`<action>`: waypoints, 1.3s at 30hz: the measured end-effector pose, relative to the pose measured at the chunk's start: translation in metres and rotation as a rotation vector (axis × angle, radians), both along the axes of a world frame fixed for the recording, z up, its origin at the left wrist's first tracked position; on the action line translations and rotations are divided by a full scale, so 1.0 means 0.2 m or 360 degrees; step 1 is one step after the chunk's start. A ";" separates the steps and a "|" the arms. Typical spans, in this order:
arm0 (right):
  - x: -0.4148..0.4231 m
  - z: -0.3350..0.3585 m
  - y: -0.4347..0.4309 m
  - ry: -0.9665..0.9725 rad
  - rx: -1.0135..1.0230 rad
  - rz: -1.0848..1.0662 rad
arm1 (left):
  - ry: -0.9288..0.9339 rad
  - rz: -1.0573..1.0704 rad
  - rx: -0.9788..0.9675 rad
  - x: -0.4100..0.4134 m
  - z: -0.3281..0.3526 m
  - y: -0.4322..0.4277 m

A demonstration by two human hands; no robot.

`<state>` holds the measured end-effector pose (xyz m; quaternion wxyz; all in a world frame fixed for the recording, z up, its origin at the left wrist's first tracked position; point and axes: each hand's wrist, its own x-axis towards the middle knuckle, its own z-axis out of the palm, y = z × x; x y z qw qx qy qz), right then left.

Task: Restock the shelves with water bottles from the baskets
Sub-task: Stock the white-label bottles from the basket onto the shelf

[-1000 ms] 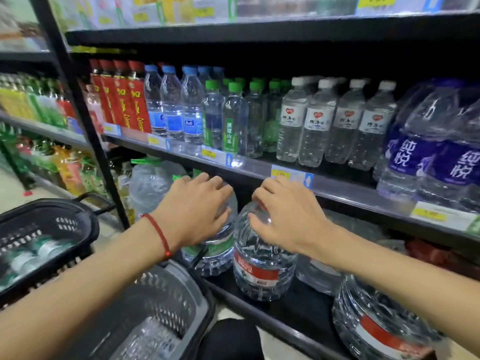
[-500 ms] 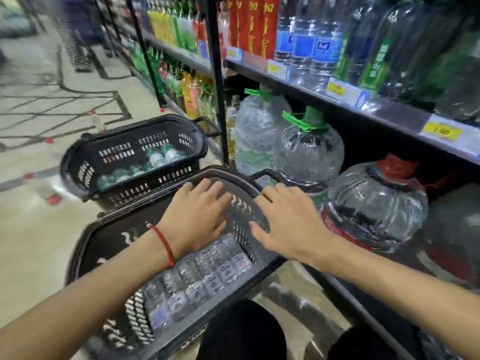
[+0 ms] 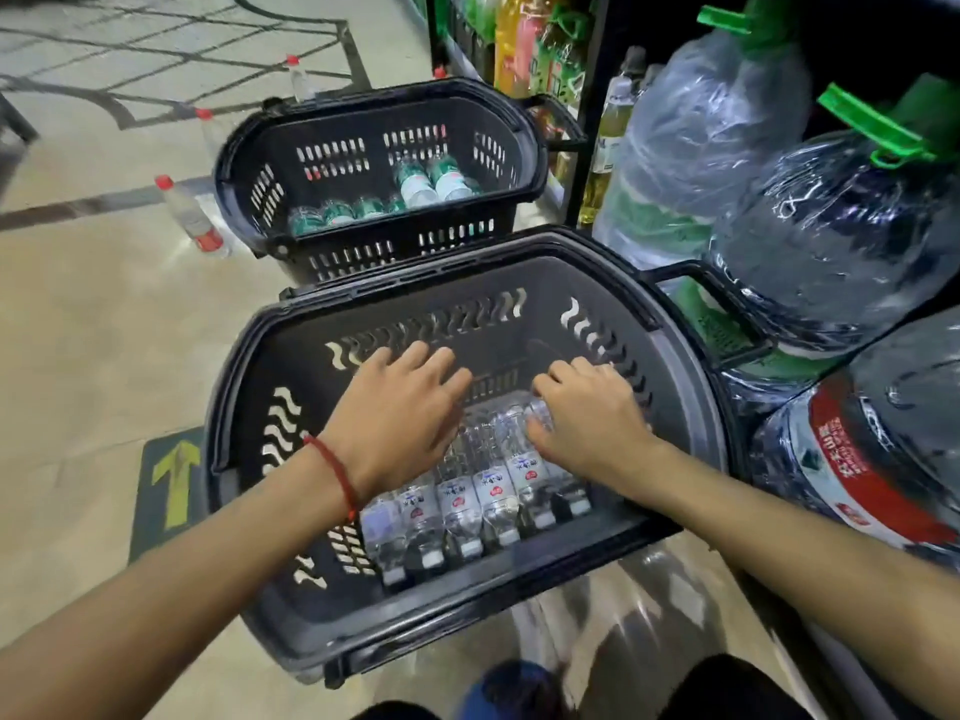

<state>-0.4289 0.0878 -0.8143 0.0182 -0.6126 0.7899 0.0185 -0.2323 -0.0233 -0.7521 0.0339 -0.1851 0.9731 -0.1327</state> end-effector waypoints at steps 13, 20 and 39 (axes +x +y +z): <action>-0.32 -0.66 -0.35 -0.0882 0.1446 -0.0739 | 0.0167 0.0102 0.0224 -0.04 -0.44 -0.13; -0.35 -0.85 -0.30 -0.1096 0.1454 -0.0882 | 0.0185 0.0169 0.0324 -0.04 -0.51 -0.19; -0.34 -0.91 -0.32 -0.1250 0.1399 -0.1023 | 0.0272 0.0178 0.0499 -0.07 -0.58 -0.20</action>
